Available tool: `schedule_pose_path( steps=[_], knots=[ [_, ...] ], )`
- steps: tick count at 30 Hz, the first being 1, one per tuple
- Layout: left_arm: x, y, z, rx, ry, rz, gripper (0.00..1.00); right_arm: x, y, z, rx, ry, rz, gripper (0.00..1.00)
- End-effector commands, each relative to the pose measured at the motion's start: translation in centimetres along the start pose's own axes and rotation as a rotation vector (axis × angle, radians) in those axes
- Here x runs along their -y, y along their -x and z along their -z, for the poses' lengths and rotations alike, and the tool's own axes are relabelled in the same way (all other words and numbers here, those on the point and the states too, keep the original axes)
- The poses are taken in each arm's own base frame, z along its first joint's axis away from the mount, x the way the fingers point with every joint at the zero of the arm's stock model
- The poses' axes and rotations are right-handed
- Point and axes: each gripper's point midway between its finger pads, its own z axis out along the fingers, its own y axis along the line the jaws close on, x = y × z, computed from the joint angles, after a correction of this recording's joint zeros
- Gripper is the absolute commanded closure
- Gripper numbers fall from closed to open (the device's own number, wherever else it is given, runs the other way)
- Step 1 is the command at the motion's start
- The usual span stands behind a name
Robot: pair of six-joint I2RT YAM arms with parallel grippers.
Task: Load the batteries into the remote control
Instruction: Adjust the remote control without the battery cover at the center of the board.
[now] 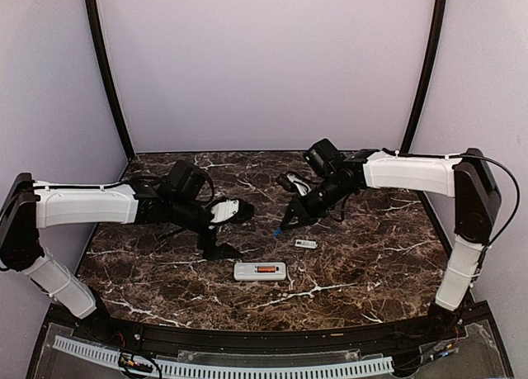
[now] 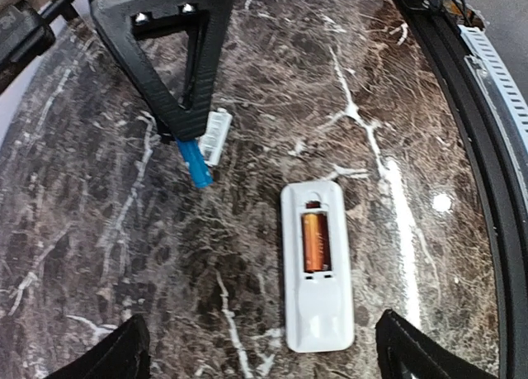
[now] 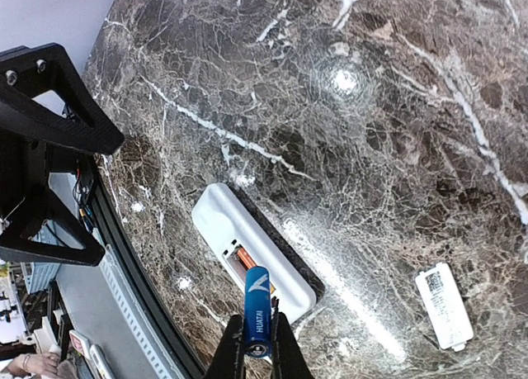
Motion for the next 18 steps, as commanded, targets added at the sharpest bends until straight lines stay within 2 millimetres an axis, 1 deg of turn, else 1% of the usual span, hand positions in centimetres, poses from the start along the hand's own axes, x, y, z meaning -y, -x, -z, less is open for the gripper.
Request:
schedule_pose_path(
  steps=[1, 5, 7, 11, 14, 17, 18],
  knots=[
    [4.3, -2.3, -1.4, -0.084, -0.197, 0.073, 0.02, -0.6, 0.4, 0.0, 0.076, 0.064, -0.014, 1.0],
    [6.2, -4.3, -3.4, -0.159, -0.228, 0.084, 0.01, -0.3, -0.4, -0.8, 0.079, 0.095, -0.026, 1.0],
    [6.3, -5.1, -4.2, -0.183, -0.212, 0.084, 0.01, -0.1, -0.6, -0.9, 0.078, 0.09, -0.018, 1.0],
    [4.6, -5.5, -5.0, -0.191, -0.109, 0.11, 0.01, 0.2, -1.1, -0.6, 0.075, 0.075, -0.013, 1.0],
    [4.1, -5.7, -5.9, -0.207, -0.104, 0.121, 0.01, 0.3, -1.7, -0.4, 0.083, 0.074, -0.02, 1.0],
    [3.9, -6.6, -6.8, -0.258, -0.085, 0.128, 0.03, 0.4, -2.3, -0.1, 0.098, 0.069, -0.045, 1.0],
    [3.7, -6.5, -6.9, -0.26, -0.078, 0.13, 0.03, 0.2, -2.4, 0.1, 0.108, 0.071, -0.055, 1.0]
  ],
)
